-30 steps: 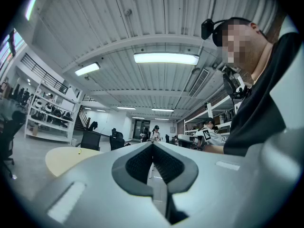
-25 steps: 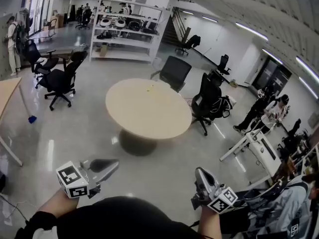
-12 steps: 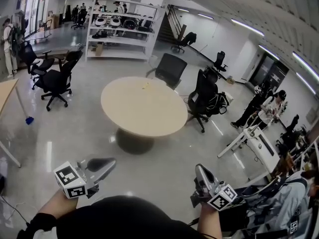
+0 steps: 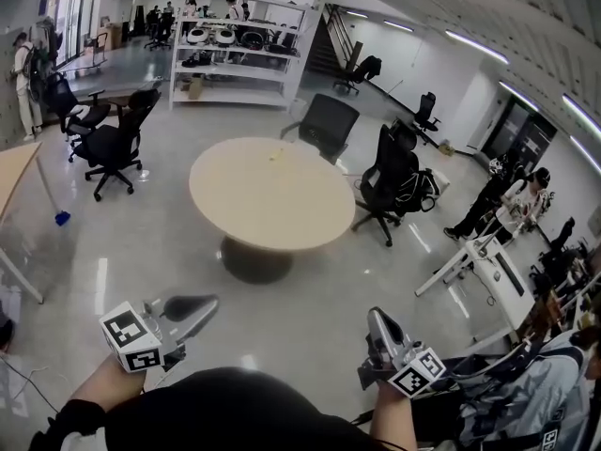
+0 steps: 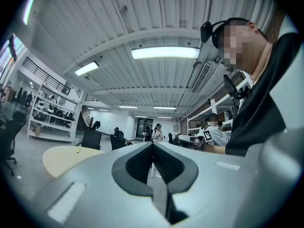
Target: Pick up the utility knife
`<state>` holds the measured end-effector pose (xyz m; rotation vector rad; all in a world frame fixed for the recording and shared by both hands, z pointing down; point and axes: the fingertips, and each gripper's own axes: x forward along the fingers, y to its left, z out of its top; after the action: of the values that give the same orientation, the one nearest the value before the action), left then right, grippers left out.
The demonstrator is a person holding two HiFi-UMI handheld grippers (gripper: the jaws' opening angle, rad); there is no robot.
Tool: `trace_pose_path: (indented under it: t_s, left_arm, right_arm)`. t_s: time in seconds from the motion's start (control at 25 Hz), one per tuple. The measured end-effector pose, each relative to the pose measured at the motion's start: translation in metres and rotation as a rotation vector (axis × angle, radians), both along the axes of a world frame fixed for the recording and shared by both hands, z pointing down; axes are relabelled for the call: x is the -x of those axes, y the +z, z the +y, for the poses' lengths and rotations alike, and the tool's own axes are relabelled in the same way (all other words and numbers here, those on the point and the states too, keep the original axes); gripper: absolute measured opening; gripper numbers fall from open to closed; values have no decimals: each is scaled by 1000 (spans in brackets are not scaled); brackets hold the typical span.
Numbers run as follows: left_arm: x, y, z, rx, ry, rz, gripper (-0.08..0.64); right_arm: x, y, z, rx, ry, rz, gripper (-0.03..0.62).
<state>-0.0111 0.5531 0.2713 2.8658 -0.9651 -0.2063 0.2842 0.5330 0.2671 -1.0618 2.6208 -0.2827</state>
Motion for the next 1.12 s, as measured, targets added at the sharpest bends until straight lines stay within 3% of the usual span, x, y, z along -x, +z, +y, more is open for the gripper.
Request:
trace_pose_path:
  t_s: [0.28,0.44,0.64,0.84,1.12]
  left_arm:
    - [-40,6,0,8,-35,-45,-3]
    - [-44,4,-2,8,-64,-59,-3]
    - [-29,9,-22,31,-88,-44,-3]
    - [-9,18,-55,33,-49,-17,-3]
    - [62,20,-152,52,38,26,-3]
  right_arm:
    - [-29,20,-20,15,-58,3,17]
    - [-30,21,-33,21,-90,-4,18]
    - [-19,23,-55,34,-105,3,18]
    - [3,22,-81,37,-81,38,18]
    - [66,10,-150,44,24,57,18]
